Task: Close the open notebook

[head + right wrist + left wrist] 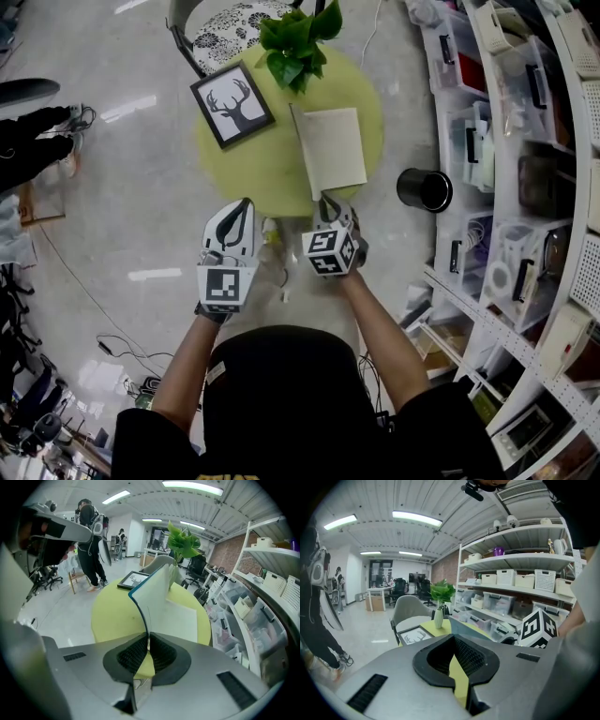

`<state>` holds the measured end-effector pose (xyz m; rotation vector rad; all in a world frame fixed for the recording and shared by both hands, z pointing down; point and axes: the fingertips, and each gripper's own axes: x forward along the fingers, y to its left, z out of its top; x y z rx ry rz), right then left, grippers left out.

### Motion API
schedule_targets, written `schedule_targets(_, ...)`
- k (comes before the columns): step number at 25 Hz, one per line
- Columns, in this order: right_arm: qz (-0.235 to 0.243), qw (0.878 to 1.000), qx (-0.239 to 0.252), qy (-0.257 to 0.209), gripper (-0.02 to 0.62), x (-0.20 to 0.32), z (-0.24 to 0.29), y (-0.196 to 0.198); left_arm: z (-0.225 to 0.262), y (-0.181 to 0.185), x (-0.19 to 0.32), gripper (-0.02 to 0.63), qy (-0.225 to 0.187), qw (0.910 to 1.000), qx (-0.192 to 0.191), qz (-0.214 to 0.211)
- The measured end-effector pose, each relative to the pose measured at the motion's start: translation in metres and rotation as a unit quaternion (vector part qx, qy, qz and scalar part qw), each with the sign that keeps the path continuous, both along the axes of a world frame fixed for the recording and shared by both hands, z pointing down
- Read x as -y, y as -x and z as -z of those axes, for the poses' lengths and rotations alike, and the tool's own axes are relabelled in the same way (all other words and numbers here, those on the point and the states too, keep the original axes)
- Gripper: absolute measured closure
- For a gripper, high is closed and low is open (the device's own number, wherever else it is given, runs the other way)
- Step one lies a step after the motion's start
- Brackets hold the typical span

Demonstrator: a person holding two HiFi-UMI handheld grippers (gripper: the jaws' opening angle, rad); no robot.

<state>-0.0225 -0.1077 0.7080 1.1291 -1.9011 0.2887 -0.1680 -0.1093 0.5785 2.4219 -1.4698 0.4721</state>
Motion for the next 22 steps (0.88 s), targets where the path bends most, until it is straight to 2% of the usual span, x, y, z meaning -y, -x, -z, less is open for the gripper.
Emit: schedule_targets(22,-0.049,0.998,0.012,0.026,0.575,0.007,-0.005,-0.022,-0.004,-0.003,0.008,0.588,-0.007,0.9999,0.008,-0.007)
